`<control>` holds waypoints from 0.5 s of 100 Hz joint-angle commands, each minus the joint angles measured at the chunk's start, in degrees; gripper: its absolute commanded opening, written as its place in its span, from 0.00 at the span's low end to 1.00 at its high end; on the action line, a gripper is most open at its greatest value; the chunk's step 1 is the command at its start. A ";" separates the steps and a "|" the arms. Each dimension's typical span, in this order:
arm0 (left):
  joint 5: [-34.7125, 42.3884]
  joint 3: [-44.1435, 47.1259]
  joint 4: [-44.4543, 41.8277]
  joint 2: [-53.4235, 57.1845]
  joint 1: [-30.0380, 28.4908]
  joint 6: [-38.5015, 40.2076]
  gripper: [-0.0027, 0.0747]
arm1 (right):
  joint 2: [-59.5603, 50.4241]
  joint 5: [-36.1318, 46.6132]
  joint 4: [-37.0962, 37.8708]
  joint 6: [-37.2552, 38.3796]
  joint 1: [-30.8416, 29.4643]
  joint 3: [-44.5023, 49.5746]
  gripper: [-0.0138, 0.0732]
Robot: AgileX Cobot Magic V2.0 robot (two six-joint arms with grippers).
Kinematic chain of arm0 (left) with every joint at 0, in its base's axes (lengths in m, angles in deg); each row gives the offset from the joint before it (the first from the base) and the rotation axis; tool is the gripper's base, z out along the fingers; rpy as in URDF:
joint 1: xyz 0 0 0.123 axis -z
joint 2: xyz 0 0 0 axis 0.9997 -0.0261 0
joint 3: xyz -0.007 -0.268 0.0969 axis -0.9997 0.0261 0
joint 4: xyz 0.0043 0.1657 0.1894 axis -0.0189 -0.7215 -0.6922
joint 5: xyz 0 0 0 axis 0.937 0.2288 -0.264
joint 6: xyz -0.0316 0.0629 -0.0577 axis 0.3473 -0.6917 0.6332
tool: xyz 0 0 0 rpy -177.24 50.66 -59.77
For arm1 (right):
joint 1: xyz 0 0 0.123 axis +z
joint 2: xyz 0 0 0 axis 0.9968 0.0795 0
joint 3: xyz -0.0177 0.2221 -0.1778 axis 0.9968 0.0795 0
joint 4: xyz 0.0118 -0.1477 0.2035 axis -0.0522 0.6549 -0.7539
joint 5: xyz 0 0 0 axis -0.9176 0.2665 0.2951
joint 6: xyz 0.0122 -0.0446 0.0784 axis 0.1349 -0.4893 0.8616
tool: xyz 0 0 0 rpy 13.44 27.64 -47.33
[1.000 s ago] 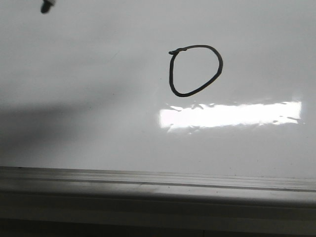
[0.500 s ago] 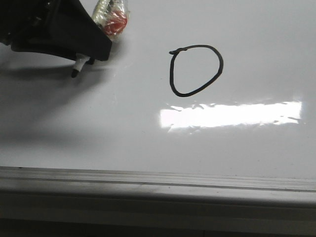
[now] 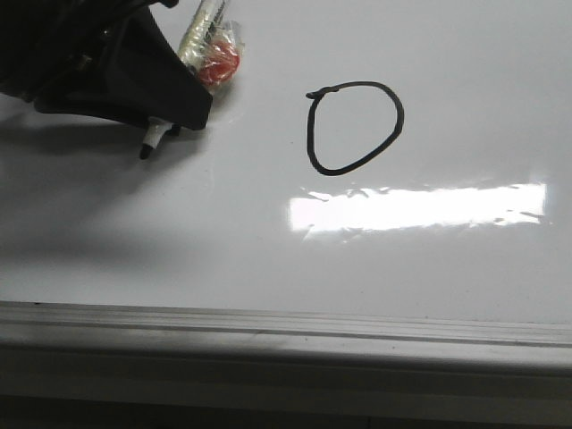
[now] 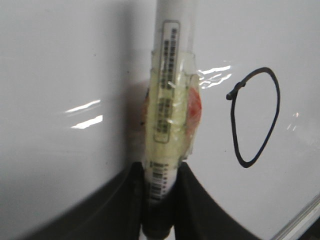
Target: Write number 0 on whiteboard
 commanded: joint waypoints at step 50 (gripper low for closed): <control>3.91 -1.55 1.54 0.68 -0.16 0.60 0.06 | 0.37 5.02 -4.12 -0.07 -0.51 -0.74 0.09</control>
